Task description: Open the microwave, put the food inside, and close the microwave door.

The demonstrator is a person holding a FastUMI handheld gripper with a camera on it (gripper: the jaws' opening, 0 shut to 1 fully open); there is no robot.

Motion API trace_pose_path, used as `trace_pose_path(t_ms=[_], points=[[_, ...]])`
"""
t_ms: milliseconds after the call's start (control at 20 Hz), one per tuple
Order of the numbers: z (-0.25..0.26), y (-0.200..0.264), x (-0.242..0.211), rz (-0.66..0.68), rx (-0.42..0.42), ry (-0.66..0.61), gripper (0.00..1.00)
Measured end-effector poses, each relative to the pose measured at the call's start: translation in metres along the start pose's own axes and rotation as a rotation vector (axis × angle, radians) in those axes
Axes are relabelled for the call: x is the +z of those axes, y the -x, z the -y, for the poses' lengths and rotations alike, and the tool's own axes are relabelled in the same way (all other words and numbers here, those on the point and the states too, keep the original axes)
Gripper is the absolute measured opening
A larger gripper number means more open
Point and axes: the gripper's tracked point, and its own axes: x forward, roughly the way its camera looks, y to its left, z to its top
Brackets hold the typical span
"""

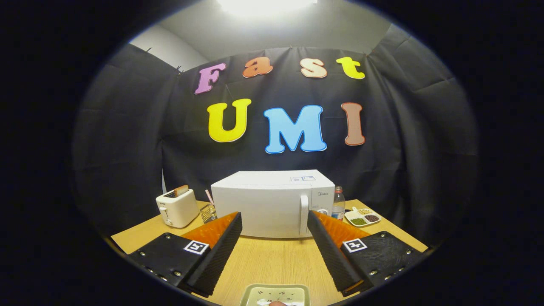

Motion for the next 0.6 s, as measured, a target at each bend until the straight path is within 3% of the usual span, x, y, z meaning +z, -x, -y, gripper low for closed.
trace_pose_path(t_ms=[600], points=[[-0.004, 0.016, 0.008, 0.017, -0.04, -0.007, 0.99]])
